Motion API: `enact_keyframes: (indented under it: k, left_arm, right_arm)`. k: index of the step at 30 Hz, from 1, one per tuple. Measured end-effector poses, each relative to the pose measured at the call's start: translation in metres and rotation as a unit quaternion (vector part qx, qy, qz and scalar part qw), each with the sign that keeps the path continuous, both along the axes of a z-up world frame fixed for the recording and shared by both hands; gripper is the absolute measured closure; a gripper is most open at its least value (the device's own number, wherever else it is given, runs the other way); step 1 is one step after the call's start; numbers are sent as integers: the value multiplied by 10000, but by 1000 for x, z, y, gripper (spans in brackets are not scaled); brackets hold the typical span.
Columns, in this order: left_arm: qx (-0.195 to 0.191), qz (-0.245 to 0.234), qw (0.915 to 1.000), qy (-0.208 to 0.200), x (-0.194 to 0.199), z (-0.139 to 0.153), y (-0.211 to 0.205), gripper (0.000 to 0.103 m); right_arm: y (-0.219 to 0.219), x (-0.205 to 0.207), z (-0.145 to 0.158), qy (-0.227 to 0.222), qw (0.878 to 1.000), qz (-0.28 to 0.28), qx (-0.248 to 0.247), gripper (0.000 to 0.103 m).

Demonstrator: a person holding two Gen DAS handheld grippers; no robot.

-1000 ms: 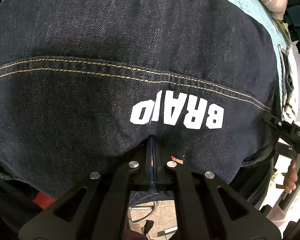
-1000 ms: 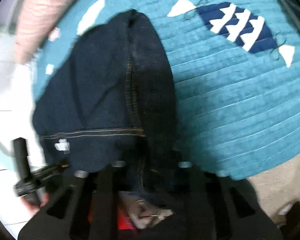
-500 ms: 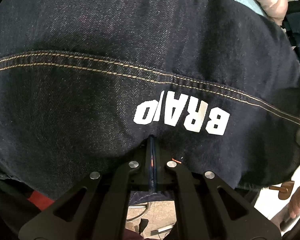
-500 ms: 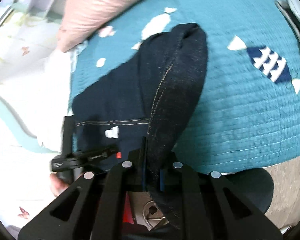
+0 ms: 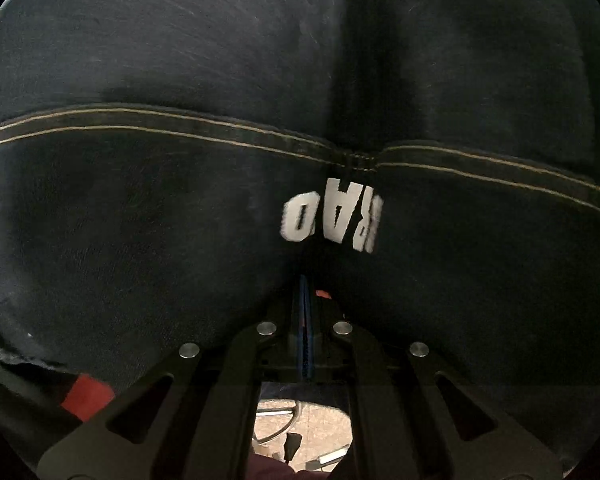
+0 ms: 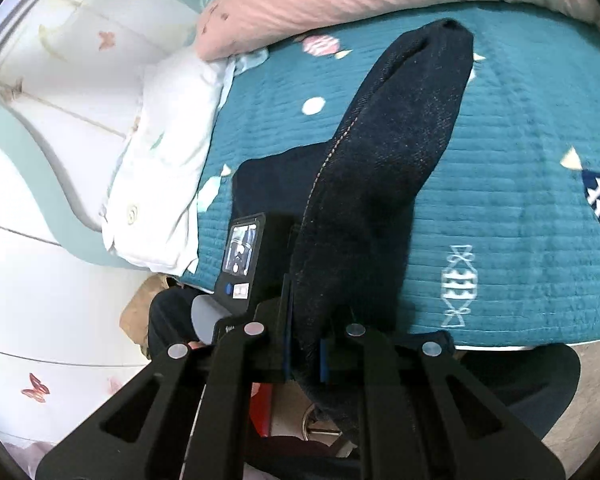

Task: Fold large clothes
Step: 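Lift the folded jacket with both grippers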

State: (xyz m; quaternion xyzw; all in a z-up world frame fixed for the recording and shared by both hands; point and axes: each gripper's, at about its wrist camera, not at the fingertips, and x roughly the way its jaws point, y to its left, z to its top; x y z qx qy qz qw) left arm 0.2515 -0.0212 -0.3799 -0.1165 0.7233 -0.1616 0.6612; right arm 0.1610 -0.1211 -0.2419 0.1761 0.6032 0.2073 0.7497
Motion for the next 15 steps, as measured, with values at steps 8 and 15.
enact_keyframes:
  k: [8, 15]
  left_arm:
    - [5, 324, 9989, -345, -18, 35, 76, 100]
    - [115, 1016, 9944, -285, -36, 34, 161, 100]
  right_arm:
    - [87, 10, -9, 213, 9971, 524, -515, 94]
    - [174, 27, -57, 636, 9886, 985, -941, 94]
